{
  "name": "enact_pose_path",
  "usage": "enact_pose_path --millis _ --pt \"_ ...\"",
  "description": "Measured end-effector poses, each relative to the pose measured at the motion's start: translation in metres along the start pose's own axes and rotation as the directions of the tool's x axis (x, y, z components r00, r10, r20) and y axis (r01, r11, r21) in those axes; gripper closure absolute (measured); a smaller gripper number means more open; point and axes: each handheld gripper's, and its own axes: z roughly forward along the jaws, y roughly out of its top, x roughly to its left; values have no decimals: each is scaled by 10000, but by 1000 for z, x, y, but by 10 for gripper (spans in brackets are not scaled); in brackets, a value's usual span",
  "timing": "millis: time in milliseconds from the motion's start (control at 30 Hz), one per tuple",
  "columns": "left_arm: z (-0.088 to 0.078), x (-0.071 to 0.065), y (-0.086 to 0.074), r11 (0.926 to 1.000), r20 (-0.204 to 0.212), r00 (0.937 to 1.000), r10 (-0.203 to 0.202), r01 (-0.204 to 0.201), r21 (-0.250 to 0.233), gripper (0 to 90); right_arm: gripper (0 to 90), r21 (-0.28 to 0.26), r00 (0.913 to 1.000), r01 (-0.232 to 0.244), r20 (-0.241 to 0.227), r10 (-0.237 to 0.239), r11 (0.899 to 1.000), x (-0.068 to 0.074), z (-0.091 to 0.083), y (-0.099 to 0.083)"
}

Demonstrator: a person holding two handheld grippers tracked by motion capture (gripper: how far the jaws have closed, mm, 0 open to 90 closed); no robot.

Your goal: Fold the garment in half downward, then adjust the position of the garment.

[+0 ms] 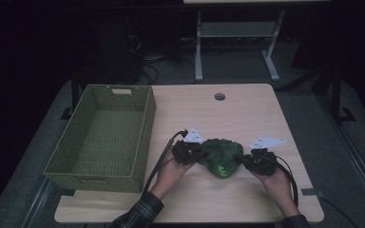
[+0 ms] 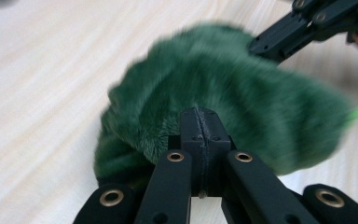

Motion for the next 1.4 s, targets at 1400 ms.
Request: enact_pose_path --millis 1400 --pt "-23 -29 -29 9991 1496 9887 -8 -55 418 879 899 -179 9979 -192 621 203 9997 -31 -19 10"
